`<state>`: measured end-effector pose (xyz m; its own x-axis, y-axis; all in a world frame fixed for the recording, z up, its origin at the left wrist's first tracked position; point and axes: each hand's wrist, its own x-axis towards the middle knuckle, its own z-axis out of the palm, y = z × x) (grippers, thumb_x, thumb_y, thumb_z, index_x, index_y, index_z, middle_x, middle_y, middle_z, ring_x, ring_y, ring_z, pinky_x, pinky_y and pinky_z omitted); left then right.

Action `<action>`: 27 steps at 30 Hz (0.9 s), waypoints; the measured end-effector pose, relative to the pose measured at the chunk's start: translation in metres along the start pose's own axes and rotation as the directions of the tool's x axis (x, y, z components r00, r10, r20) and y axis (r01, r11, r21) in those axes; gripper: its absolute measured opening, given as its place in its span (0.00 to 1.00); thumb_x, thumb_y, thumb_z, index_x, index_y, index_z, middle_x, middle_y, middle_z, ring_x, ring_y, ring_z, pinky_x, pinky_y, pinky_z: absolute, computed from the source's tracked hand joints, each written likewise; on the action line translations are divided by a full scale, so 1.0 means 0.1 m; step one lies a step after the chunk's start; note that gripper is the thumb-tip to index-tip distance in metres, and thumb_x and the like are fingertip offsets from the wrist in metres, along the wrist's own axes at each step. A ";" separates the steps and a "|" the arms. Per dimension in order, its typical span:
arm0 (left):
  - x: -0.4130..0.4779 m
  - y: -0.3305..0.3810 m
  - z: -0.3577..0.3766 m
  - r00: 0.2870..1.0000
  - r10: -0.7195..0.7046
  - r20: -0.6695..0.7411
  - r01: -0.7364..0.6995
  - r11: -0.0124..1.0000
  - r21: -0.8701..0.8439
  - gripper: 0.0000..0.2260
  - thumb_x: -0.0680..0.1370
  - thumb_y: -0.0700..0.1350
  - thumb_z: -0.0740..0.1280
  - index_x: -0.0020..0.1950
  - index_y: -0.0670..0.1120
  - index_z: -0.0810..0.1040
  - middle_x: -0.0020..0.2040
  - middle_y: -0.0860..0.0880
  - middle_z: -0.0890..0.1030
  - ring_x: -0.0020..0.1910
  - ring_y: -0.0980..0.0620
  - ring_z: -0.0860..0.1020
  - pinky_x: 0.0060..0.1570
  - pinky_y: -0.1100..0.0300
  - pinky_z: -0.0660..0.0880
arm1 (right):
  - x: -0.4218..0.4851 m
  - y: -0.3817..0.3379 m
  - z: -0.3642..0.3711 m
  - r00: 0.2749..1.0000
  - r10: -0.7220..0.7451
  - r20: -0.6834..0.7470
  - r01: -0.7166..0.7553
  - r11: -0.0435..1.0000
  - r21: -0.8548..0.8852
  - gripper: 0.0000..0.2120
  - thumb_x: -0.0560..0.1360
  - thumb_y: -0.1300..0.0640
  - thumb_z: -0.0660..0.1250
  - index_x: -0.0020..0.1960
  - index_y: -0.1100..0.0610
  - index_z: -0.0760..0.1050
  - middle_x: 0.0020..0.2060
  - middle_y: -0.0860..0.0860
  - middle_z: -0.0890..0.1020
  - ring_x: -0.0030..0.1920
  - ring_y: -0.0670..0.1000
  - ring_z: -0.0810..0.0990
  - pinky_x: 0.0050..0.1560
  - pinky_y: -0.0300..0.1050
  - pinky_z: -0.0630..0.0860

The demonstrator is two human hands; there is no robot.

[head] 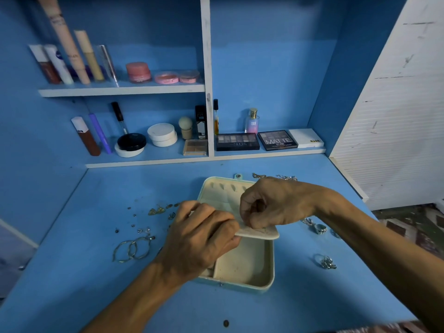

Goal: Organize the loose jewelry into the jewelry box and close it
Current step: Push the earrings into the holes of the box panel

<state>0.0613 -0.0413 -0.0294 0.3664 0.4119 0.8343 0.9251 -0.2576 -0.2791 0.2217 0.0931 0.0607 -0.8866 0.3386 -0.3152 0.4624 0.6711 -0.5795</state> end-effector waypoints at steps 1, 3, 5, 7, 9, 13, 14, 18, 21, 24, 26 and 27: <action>0.00 0.00 0.00 1.000 0.002 -0.003 -0.002 1.000 0.004 0.11 0.76 0.48 0.74 0.47 0.48 0.73 0.40 0.53 0.82 0.35 0.50 0.76 0.43 0.53 0.68 | 0.00 -0.01 0.00 1.000 -0.002 -0.002 0.002 1.000 0.009 0.04 0.71 0.57 0.70 0.43 0.50 0.82 0.41 0.45 0.83 0.40 0.40 0.78 0.40 0.34 0.74; -0.01 0.00 0.01 1.000 0.009 0.003 -0.009 1.000 0.007 0.11 0.76 0.48 0.74 0.47 0.48 0.72 0.40 0.53 0.82 0.35 0.50 0.77 0.44 0.53 0.68 | -0.02 -0.02 0.00 1.000 -0.008 0.000 0.008 1.000 0.022 0.04 0.72 0.58 0.71 0.43 0.50 0.82 0.40 0.45 0.83 0.39 0.39 0.78 0.39 0.33 0.73; -0.01 0.00 0.01 1.000 0.004 0.005 -0.004 1.000 0.001 0.10 0.77 0.48 0.74 0.48 0.48 0.73 0.40 0.53 0.82 0.36 0.50 0.77 0.44 0.53 0.68 | -0.04 -0.02 -0.02 1.000 -0.019 -0.003 0.019 1.000 0.025 0.05 0.73 0.59 0.70 0.44 0.50 0.82 0.38 0.43 0.82 0.37 0.38 0.77 0.37 0.30 0.71; 0.00 -0.01 0.01 1.000 -0.010 0.003 0.010 1.000 -0.005 0.10 0.77 0.49 0.74 0.48 0.48 0.73 0.41 0.53 0.83 0.37 0.50 0.78 0.44 0.53 0.68 | -0.05 -0.02 -0.05 1.000 -0.023 -0.010 0.023 0.999 0.038 0.05 0.74 0.60 0.70 0.44 0.51 0.82 0.35 0.41 0.81 0.34 0.37 0.76 0.35 0.29 0.70; 0.01 -0.02 0.01 1.000 -0.017 0.006 0.017 1.000 -0.009 0.10 0.77 0.49 0.74 0.48 0.48 0.74 0.41 0.53 0.83 0.37 0.50 0.78 0.44 0.53 0.69 | -0.04 -0.01 -0.05 1.000 -0.019 -0.003 0.019 0.999 0.036 0.05 0.74 0.60 0.69 0.44 0.51 0.82 0.35 0.41 0.80 0.34 0.38 0.76 0.36 0.30 0.70; 0.02 -0.02 0.00 1.000 -0.022 0.008 0.022 0.999 -0.041 0.11 0.76 0.50 0.75 0.47 0.48 0.73 0.41 0.52 0.83 0.37 0.49 0.78 0.43 0.51 0.70 | 0.01 0.00 -0.03 1.000 -0.015 0.025 0.015 1.000 -0.003 0.05 0.74 0.56 0.68 0.43 0.47 0.80 0.38 0.42 0.81 0.38 0.40 0.77 0.41 0.34 0.71; 0.02 -0.03 -0.01 1.000 -0.019 0.014 0.019 0.998 -0.054 0.11 0.76 0.50 0.75 0.47 0.48 0.74 0.41 0.52 0.83 0.37 0.48 0.78 0.43 0.51 0.71 | 0.02 0.00 -0.02 1.000 -0.017 0.027 0.017 1.000 -0.004 0.06 0.75 0.56 0.68 0.43 0.47 0.80 0.39 0.43 0.82 0.39 0.40 0.77 0.41 0.35 0.72; 0.02 -0.05 -0.01 0.999 -0.003 0.040 0.005 0.999 -0.054 0.11 0.75 0.49 0.74 0.48 0.48 0.74 0.42 0.52 0.83 0.41 0.49 0.76 0.44 0.51 0.71 | 0.02 0.01 -0.02 1.000 -0.016 0.022 0.016 1.000 0.019 0.05 0.75 0.56 0.68 0.43 0.47 0.80 0.39 0.43 0.82 0.39 0.40 0.77 0.42 0.34 0.72; 0.02 -0.04 0.01 0.999 -0.019 0.031 0.020 0.999 -0.042 0.10 0.75 0.48 0.74 0.47 0.48 0.73 0.41 0.52 0.83 0.41 0.49 0.75 0.44 0.51 0.70 | 0.01 0.01 -0.02 1.000 -0.022 0.020 0.021 1.000 0.022 0.06 0.75 0.57 0.68 0.43 0.47 0.80 0.38 0.40 0.81 0.38 0.39 0.77 0.40 0.31 0.70; 0.01 -0.03 0.01 0.999 -0.026 0.021 0.026 0.999 -0.027 0.10 0.75 0.48 0.74 0.47 0.48 0.74 0.40 0.52 0.82 0.40 0.50 0.76 0.45 0.52 0.70 | 0.00 0.01 -0.04 1.000 -0.021 0.013 0.020 1.000 0.022 0.05 0.74 0.58 0.69 0.43 0.48 0.81 0.38 0.41 0.82 0.38 0.39 0.77 0.39 0.30 0.71; 0.01 -0.02 0.02 0.999 -0.031 0.009 0.032 0.999 -0.027 0.10 0.74 0.47 0.75 0.46 0.49 0.73 0.40 0.52 0.82 0.39 0.50 0.76 0.45 0.52 0.69 | 0.00 0.01 -0.04 1.000 -0.013 0.014 0.013 1.000 0.004 0.05 0.73 0.57 0.69 0.42 0.47 0.81 0.37 0.40 0.81 0.38 0.38 0.77 0.39 0.31 0.70; 0.01 -0.02 0.02 0.999 -0.036 0.002 0.036 0.999 -0.028 0.11 0.74 0.47 0.75 0.46 0.49 0.73 0.39 0.52 0.82 0.39 0.50 0.76 0.45 0.52 0.69 | 0.01 0.00 -0.04 1.000 -0.010 0.016 0.010 1.000 -0.006 0.05 0.73 0.56 0.69 0.41 0.47 0.80 0.36 0.40 0.81 0.37 0.38 0.77 0.39 0.31 0.70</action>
<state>0.0605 -0.0389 -0.0288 0.3335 0.4226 0.8427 0.9343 -0.2672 -0.2358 0.2212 0.0961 0.0633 -0.8909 0.3214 -0.3211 0.4531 0.6787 -0.5779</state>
